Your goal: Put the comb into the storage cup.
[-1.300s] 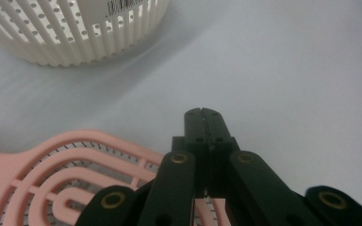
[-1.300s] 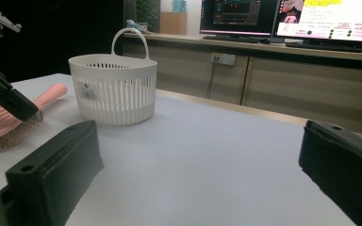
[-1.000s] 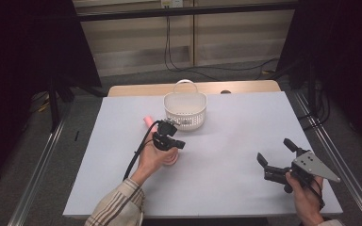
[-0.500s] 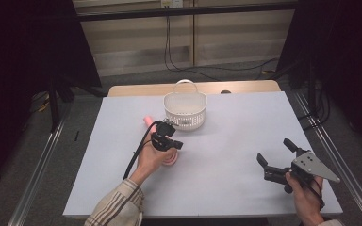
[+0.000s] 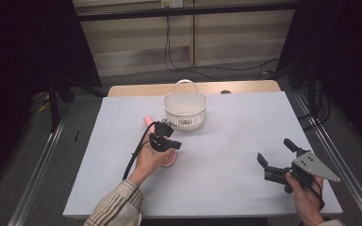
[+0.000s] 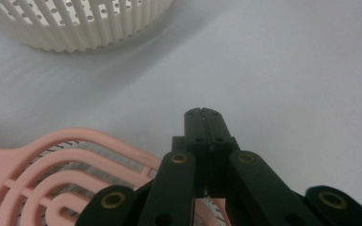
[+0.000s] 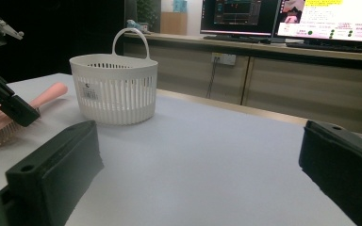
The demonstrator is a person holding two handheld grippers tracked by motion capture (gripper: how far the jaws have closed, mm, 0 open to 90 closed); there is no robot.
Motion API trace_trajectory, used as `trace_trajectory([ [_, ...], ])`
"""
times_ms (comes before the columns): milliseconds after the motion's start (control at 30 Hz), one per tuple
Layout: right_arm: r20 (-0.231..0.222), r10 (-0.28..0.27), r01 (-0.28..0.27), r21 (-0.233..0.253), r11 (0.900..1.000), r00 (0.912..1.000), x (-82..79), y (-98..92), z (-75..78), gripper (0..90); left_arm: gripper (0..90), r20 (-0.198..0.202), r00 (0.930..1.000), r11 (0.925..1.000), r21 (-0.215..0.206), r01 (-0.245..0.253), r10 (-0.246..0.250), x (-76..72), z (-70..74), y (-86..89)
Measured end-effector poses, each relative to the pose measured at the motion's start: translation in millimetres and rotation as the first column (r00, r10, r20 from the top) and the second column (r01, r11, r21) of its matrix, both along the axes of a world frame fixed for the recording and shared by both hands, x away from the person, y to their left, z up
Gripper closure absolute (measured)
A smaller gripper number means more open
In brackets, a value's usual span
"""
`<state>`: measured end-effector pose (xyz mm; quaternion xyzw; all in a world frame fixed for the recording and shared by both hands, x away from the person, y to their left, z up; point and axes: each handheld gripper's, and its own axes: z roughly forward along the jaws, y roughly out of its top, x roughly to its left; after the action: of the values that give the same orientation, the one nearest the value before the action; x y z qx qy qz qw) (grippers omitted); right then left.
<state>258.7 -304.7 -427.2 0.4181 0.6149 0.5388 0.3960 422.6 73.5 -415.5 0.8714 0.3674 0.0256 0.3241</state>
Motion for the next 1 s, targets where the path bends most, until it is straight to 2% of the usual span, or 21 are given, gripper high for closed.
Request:
trace_trajectory([
  [800, 0.006, 0.000, 0.000, 0.004, 1.000, 1.0000, -0.5, -0.1, 0.4, 0.0, 90.0, -0.018, 0.9998, 0.9999, -0.011, -0.013, 0.013, -2.5, -1.5, 9.5],
  [1000, 0.004, 0.000, 0.000, 0.004, 1.000, 1.0000, -0.7, 0.0, 0.4, 0.0, 90.0, -0.015, 0.9996, 0.9993, -0.029, -0.023, 0.023, -3.1, -0.6, 13.7],
])
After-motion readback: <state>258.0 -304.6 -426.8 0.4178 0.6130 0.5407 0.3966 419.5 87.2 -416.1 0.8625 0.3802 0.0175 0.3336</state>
